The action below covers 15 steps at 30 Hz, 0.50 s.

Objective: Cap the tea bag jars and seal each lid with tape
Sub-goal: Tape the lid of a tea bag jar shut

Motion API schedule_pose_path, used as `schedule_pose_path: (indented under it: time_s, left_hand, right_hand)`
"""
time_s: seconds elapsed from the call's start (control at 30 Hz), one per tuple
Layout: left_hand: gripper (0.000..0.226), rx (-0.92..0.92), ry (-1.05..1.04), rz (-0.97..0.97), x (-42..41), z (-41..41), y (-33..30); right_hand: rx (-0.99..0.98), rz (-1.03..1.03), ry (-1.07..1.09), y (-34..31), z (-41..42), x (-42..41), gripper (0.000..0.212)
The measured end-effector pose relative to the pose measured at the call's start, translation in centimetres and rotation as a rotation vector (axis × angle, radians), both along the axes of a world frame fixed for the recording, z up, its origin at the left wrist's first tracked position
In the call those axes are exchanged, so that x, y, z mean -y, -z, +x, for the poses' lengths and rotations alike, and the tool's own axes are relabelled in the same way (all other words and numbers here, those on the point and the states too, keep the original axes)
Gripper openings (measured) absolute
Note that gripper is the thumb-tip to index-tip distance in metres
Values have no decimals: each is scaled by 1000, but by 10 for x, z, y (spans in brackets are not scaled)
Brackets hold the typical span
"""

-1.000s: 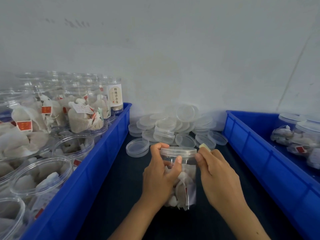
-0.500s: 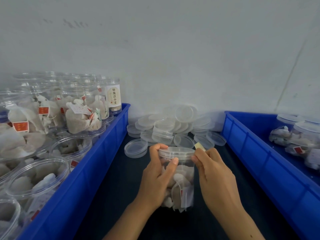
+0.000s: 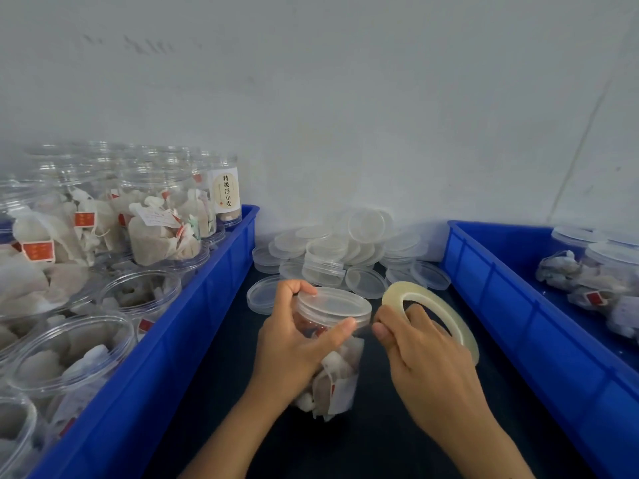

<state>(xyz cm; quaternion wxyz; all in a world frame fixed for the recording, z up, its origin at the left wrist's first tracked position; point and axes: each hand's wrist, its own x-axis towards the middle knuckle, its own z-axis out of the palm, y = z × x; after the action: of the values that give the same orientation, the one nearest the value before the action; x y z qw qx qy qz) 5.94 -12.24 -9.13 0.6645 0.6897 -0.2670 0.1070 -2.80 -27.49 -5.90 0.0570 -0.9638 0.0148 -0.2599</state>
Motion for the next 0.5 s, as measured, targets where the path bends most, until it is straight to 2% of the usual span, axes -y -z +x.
schedule_pose_path:
  time_s: [0.23, 0.33, 0.5]
  left_hand:
    - [51, -52, 159, -2, -12, 7, -6]
    - [58, -116, 267, -25, -13, 10, -5]
    - [76, -246, 336, -37, -12, 9, -2]
  right_hand:
    - [-71, 73, -26, -6, 0, 14, 57]
    - [-73, 102, -50, -6, 0, 13, 54]
    - [-120, 216, -86, -3, -1, 9, 44]
